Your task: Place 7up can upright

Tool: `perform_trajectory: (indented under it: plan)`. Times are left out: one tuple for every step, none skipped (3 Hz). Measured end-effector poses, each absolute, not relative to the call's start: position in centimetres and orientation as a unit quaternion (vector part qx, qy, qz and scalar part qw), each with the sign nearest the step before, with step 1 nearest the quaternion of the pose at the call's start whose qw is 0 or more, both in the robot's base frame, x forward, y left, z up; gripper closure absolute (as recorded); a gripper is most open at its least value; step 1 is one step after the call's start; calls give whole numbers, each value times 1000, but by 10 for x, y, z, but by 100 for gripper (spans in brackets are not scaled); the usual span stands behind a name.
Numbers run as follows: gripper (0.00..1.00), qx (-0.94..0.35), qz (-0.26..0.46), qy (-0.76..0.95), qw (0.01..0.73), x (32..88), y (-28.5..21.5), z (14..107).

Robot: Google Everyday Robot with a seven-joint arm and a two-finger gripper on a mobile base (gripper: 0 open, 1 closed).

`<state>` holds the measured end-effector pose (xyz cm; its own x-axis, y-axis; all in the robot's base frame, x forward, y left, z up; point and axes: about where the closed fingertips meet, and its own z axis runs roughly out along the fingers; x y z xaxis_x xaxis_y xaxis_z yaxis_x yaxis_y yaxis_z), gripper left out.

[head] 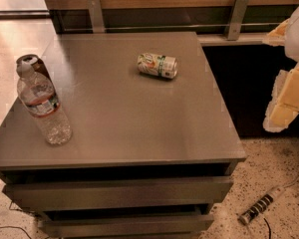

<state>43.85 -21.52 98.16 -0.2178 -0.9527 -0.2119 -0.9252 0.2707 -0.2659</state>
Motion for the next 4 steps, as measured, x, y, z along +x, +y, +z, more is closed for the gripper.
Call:
perform_trajectory:
  plan:
    - [0,-602,-41,779,168,438,-215,982]
    - [0,-598,-39,781,175,458,-209,989]
    - [0,-595,-33,781,188,486,-198,998]
    - [0,-594,-19,779,201,524,-172,999]
